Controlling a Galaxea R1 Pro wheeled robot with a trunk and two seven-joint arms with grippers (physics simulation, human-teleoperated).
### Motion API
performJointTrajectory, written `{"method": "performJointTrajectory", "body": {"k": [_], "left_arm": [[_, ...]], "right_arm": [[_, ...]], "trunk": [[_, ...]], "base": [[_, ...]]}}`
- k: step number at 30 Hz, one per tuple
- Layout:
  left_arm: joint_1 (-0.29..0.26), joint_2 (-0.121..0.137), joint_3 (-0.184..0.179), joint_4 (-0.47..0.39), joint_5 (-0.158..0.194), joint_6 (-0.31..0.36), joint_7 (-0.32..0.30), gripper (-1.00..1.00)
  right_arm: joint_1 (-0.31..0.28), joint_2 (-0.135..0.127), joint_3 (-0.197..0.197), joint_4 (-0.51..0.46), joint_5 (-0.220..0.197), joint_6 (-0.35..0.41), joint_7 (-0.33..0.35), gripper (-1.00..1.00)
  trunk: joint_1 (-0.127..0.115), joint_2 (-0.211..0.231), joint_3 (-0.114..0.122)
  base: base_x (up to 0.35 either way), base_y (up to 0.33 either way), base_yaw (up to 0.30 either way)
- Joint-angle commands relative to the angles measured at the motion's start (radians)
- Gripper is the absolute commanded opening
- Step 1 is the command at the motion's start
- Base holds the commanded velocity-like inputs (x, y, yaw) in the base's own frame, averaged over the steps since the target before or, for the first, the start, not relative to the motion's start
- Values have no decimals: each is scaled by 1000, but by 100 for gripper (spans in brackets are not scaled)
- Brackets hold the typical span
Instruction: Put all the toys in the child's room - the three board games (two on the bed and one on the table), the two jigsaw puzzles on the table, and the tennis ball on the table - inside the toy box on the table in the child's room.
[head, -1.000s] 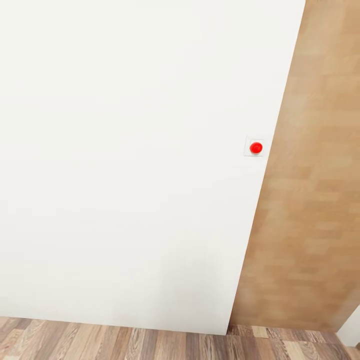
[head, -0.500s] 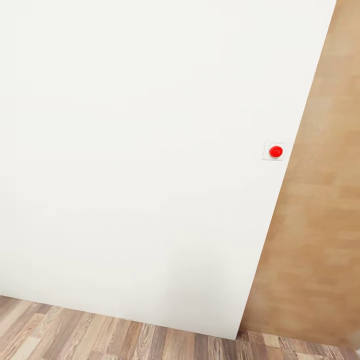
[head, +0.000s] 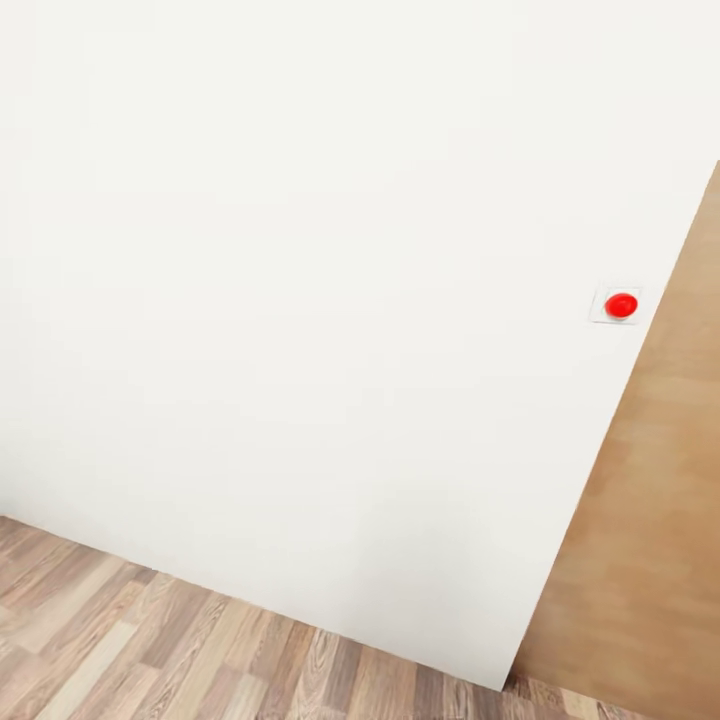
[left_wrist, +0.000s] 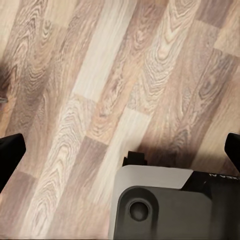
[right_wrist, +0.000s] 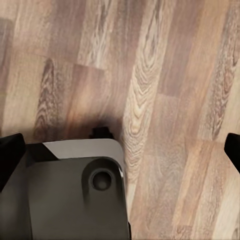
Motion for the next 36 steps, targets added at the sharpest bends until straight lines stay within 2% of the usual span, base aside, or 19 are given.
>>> {"method": "performJointTrajectory", "body": {"k": [1, 33, 36], "left_arm": [[-1, 0, 7, 1, 1, -2, 0, 100], [-1, -2, 6, 2, -2, -1, -1, 100], [-1, -14, 6, 2, -2, 1, -1, 100]], "right_arm": [[0, 1, -1, -1, -1, 1, -3, 100], [0, 2, 1, 2, 0, -21, -3, 100], [0, 2, 1, 4, 0, -22, -3, 100]], "trunk": [[0, -2, -3], [0, -2, -29], [0, -2, -31]], "base": [[-206, -20, 283], [-37, -13, 271], [-93, 0, 268]]}}
